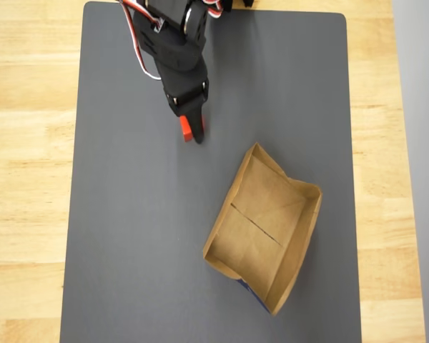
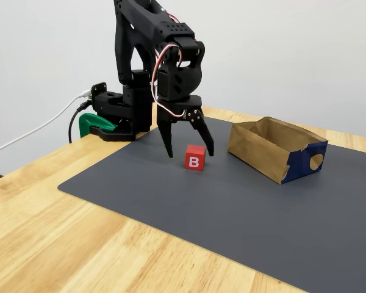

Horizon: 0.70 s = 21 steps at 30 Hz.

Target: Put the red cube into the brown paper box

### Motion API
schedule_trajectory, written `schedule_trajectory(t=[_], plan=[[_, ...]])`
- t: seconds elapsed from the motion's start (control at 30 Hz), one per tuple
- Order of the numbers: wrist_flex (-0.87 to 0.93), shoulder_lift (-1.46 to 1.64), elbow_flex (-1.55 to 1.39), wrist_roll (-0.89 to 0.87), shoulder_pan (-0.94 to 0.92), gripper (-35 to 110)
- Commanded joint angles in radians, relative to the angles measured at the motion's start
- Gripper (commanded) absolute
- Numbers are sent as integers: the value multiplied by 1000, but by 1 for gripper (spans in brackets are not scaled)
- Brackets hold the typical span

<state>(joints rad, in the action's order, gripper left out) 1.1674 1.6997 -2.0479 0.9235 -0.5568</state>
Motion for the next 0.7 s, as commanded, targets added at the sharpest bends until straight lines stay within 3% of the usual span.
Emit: schedule_trajectory(t=[0.0,0.3,0.57,0.67], plan=[[37,-29,52,44,20,35],[71,-155,164,5,28,32],[75,-183,193,-25,54,3],[69,-175,195,-34,54,0]])
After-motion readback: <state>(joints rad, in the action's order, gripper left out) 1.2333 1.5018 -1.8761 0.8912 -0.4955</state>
